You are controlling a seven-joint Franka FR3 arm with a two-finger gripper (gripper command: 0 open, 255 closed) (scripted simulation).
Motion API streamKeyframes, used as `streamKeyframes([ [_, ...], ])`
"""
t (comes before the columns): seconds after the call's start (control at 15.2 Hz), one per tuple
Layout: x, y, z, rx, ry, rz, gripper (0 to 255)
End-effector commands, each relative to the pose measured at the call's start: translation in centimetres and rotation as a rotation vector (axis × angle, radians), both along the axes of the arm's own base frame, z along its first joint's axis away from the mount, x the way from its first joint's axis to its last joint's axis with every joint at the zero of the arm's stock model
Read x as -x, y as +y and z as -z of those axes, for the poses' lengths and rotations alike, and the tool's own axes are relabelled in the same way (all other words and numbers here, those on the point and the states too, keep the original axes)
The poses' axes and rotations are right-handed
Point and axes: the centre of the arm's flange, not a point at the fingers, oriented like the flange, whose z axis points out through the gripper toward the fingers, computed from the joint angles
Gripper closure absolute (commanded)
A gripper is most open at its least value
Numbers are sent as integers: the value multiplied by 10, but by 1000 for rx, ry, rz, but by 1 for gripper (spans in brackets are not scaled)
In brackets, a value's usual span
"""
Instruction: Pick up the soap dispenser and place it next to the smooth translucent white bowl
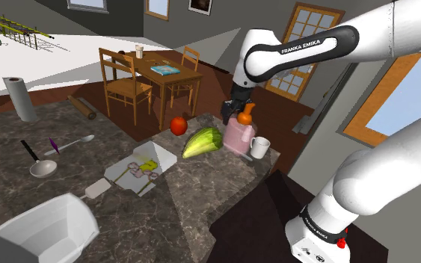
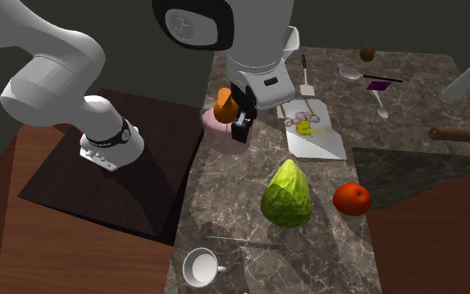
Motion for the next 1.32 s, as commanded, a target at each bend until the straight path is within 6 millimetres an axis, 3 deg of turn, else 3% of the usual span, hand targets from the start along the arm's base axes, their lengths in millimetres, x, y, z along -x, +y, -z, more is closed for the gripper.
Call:
streamKeyframes([
  [0.0,0,0,-10,0,0,0,255],
  [0.86,0,0,-77,0,0,0,255],
  [1.25,-7,79,-77,0,0,0,255],
])
